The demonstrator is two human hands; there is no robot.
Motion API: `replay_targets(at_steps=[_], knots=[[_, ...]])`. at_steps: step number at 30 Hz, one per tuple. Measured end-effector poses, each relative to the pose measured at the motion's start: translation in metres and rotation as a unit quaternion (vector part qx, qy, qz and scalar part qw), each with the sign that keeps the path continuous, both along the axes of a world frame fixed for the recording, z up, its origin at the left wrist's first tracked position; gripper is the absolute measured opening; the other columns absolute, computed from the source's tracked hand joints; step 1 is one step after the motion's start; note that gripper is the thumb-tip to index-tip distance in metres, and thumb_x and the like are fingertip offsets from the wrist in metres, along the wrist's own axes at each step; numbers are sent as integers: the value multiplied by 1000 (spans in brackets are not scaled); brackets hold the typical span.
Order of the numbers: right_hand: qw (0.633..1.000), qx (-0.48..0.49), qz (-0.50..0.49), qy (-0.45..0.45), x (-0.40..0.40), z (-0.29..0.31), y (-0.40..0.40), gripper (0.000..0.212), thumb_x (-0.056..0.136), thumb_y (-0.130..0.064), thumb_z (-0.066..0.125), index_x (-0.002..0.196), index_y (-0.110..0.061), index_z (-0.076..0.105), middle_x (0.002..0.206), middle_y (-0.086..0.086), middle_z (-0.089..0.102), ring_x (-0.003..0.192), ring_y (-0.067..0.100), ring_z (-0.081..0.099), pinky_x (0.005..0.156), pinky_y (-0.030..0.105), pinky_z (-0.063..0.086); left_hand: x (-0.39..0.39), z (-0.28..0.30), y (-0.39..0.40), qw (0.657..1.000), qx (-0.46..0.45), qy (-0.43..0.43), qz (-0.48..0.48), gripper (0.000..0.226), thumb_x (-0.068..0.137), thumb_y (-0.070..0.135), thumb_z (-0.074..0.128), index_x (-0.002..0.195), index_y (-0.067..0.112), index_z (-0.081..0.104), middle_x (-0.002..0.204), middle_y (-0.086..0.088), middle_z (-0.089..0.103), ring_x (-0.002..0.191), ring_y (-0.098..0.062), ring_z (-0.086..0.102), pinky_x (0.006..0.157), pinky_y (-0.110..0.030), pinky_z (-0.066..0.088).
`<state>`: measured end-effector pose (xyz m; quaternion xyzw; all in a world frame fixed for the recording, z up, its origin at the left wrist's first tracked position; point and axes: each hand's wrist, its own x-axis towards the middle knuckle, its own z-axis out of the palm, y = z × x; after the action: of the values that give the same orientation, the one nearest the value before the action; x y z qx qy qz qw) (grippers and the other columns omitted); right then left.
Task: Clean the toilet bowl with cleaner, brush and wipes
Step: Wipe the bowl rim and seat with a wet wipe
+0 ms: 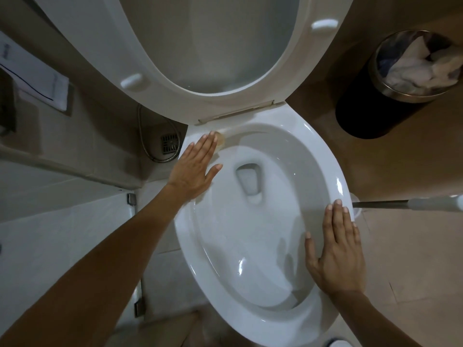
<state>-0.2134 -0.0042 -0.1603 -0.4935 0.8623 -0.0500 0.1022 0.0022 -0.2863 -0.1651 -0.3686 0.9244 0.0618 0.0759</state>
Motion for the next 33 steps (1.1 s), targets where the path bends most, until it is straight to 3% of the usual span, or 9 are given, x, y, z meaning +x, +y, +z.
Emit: replay_targets(at_steps=[6,12,20,26,33], knots=[[1000,-1,-5,-5,1,1,0,73,90,-44,30,149,-2,25,158,13,18,145,26,19,116,37,13,7,11,-6,998,-5,-36,-49,75,92,58,0,151,11,-4,157,1,-13,145,-13,-10,118,-31,-2],[1000,0,-7,-6,0,-2,1,73,91,-47,28,151,-5,22,159,10,15,147,23,15,117,37,12,-29,17,-36,980,-67,-113,-150,73,90,56,-11,148,13,-19,151,1,-27,144,-14,-17,119,-33,-5],[1000,5,-9,-15,0,-4,3,75,91,-50,25,152,-7,19,159,8,13,146,25,16,117,43,20,-16,33,-28,962,-86,-207,-158,73,90,56,-8,145,13,-26,148,0,-34,143,-15,-22,119,-35,-3],[1000,-7,-7,-19,0,-4,2,75,91,-49,27,151,-5,19,159,9,12,147,24,15,118,36,12,-7,42,-14,929,-122,-303,-175,74,92,59,-5,146,11,-24,154,-3,-27,143,-17,-23,116,-38,-12],[1000,-5,-10,-11,0,-5,2,74,92,-49,26,152,-7,17,159,8,11,147,22,14,119,33,8,-77,45,-41,876,-203,-338,-277,63,97,52,-3,140,17,-34,147,6,-37,140,-11,-26,118,-40,-8]])
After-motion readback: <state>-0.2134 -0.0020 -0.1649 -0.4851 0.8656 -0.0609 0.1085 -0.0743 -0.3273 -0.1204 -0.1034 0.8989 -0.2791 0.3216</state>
